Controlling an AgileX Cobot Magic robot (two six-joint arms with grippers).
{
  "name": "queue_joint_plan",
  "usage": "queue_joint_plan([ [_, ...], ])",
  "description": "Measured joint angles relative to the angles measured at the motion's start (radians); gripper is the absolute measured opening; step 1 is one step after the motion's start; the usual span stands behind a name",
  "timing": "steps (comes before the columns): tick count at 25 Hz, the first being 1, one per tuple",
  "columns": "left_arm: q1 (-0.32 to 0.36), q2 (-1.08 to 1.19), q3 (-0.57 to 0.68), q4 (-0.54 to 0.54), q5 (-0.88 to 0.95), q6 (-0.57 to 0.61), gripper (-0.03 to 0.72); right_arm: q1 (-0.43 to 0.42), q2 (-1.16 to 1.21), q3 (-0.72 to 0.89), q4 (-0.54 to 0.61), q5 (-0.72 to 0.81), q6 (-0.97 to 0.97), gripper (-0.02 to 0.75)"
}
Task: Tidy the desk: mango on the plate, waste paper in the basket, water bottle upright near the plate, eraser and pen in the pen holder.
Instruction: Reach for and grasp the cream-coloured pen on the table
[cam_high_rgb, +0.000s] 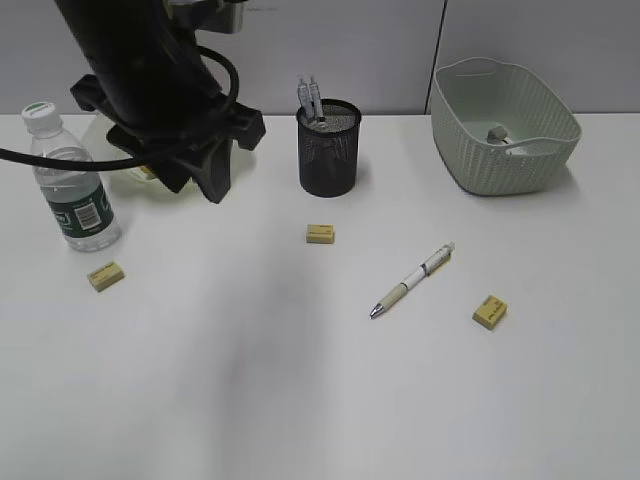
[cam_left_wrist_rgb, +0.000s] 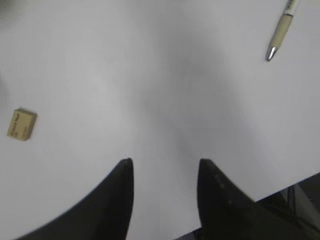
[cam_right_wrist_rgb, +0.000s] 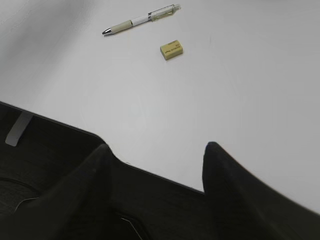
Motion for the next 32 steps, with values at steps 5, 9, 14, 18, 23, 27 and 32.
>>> queue_joint_plan([
  [5, 0.0, -0.068, 0.0, -0.073, 0.003, 0.014, 0.312, 0.0, 0.0, 0.0, 0.0, 0.0, 0.0, 0.458],
  [9, -0.003, -0.155, 0.0, -0.096, 0.003, 0.036, 0.312, 0.0, 0.0, 0.0, 0.0, 0.0, 0.0, 0.458],
  [14, -0.019, -0.294, 0.053, -0.1, 0.002, 0.056, 0.312, 0.0, 0.0, 0.0, 0.0, 0.0, 0.0, 0.458],
  [18, -0.019, -0.433, 0.206, -0.084, 0.004, 0.058, 0.312, 0.0, 0.0, 0.0, 0.0, 0.0, 0.0, 0.458],
  [23, -0.019, -0.64, 0.46, -0.074, -0.048, 0.058, 0.313, 0.0, 0.0, 0.0, 0.0, 0.0, 0.0, 0.458],
  [27, -0.019, -0.809, 0.655, -0.077, -0.073, 0.058, 0.356, 0.0, 0.0, 0.0, 0.0, -0.001, 0.0, 0.458],
  [32, -0.02, -1.037, 0.854, -0.078, -0.149, 0.058, 0.506, 0.0, 0.0, -0.003, 0.004, -0.001, 0.0, 0.458],
])
